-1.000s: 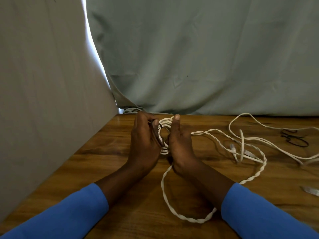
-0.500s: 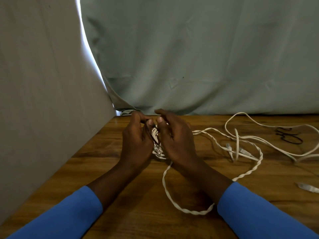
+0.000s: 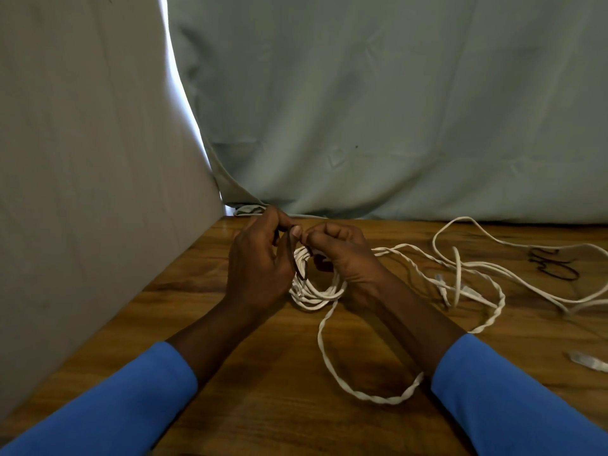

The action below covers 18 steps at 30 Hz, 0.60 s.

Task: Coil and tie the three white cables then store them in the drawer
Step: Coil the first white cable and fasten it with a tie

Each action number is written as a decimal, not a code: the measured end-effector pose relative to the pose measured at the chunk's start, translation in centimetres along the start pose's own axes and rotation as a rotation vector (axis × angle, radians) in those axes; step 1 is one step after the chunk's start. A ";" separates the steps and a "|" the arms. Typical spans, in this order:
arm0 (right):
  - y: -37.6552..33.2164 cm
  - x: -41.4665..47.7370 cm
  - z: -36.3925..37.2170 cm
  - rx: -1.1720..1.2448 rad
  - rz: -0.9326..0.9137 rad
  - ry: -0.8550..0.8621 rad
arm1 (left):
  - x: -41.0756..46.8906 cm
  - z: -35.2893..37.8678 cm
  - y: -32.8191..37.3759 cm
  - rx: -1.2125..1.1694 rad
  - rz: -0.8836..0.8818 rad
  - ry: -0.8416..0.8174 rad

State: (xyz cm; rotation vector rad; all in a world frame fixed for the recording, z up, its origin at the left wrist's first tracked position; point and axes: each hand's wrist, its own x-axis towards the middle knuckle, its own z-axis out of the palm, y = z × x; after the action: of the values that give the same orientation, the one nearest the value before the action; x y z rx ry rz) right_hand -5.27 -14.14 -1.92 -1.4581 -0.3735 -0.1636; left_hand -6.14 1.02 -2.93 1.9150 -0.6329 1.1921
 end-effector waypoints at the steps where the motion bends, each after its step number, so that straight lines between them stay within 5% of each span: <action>1: 0.0 0.1 0.0 0.022 0.034 0.001 | 0.1 0.0 0.0 -0.005 0.002 0.001; 6: -0.2 -0.1 0.0 0.087 0.165 -0.028 | 0.2 0.0 0.4 -0.020 -0.016 0.008; 11: 0.2 -0.5 0.1 0.068 0.099 -0.012 | 0.2 0.2 -0.2 -0.127 -0.119 -0.013; 14: 0.5 -0.7 0.0 -0.009 0.009 -0.014 | 0.4 0.6 -1.1 -0.387 -0.353 -0.044; 18: 0.5 -0.6 0.0 0.212 0.103 -0.016 | 0.3 0.8 -1.6 -0.741 -0.622 -0.086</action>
State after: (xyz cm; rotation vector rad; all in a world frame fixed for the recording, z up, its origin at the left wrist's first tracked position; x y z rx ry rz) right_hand -5.66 -14.11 -2.57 -1.2665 -0.3179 -0.0282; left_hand -4.42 1.28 -3.38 1.3621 -0.3903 0.3921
